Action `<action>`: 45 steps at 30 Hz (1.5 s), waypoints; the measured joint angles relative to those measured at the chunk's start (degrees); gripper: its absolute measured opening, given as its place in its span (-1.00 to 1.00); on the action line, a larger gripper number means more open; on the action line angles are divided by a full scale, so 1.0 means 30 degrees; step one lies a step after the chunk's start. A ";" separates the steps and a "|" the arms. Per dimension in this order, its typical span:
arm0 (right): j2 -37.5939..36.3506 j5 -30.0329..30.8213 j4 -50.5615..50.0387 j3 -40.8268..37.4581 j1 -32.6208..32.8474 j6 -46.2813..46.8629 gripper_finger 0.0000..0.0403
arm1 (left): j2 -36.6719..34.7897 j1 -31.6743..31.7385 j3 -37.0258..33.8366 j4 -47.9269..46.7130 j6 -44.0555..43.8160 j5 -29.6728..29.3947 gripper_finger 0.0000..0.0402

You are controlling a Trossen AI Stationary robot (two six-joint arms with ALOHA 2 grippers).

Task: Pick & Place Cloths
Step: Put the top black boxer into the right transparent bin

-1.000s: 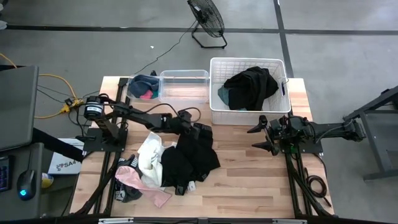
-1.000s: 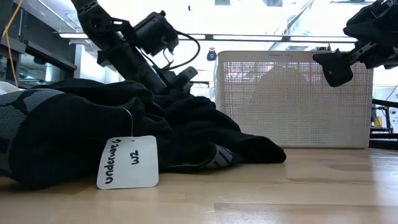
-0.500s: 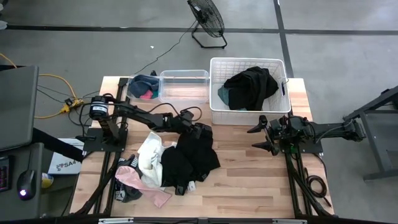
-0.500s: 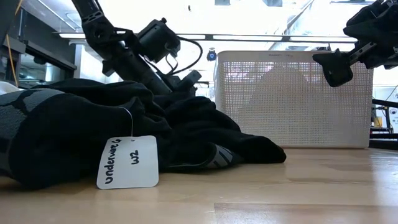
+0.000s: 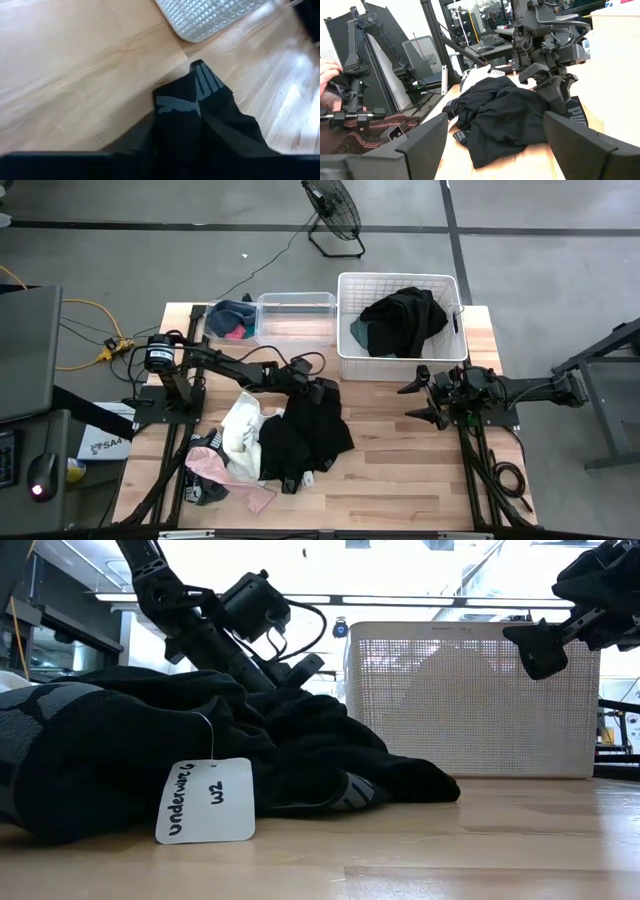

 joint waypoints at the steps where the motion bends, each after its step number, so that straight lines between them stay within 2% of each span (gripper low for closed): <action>1: 0.0000 0.0000 0.0000 0.0000 0.0000 0.0000 0.58 | 0.0000 0.0000 0.0000 0.0008 0.0120 -0.0007 -0.52; 4: 0.0000 0.0000 0.0006 -0.0001 -0.0006 0.0000 0.58 | 0.0000 -0.0013 0.0000 0.0055 0.0666 -0.0007 -0.88; 5: 0.0000 0.0000 0.0001 -0.0006 0.0000 0.0000 0.58 | 0.0000 -0.0015 0.0000 0.0151 0.0829 -0.0015 -0.92; 11: 0.0000 0.0000 0.0000 0.0000 0.0000 0.0000 0.58 | -0.0764 -0.0229 0.0000 0.0396 0.2326 0.0318 -0.96; 16: 0.0000 0.0000 0.0000 0.0000 -0.0004 0.0000 0.58 | -0.3384 -0.0793 0.0204 -0.1856 0.4116 -0.0223 -0.96; 21: 0.0000 0.0000 0.0007 0.0000 0.0000 0.0000 0.58 | -0.6531 -0.1736 0.1541 -0.6665 0.6269 -0.2983 -0.96; 26: 0.0000 0.0000 -0.0072 -0.0002 -0.0005 0.0000 0.58 | -0.8847 -0.2691 0.3098 -0.9064 0.8683 -0.5390 -0.96; 33: -0.0007 0.0000 0.0007 0.0000 0.0000 0.0000 0.58 | -0.9788 -0.3441 0.6106 -1.2499 1.2125 -0.9341 -0.96; 39: -0.0002 0.0000 0.0000 -0.0003 -0.0003 0.0000 0.58 | -0.9742 -0.3424 0.9796 -1.5217 1.4259 -1.0889 -0.96; 45: -0.0004 0.0000 0.0000 -0.0002 -0.0003 0.0000 0.58 | -0.9697 -0.3397 1.2193 -1.7065 1.5993 -1.2252 -0.96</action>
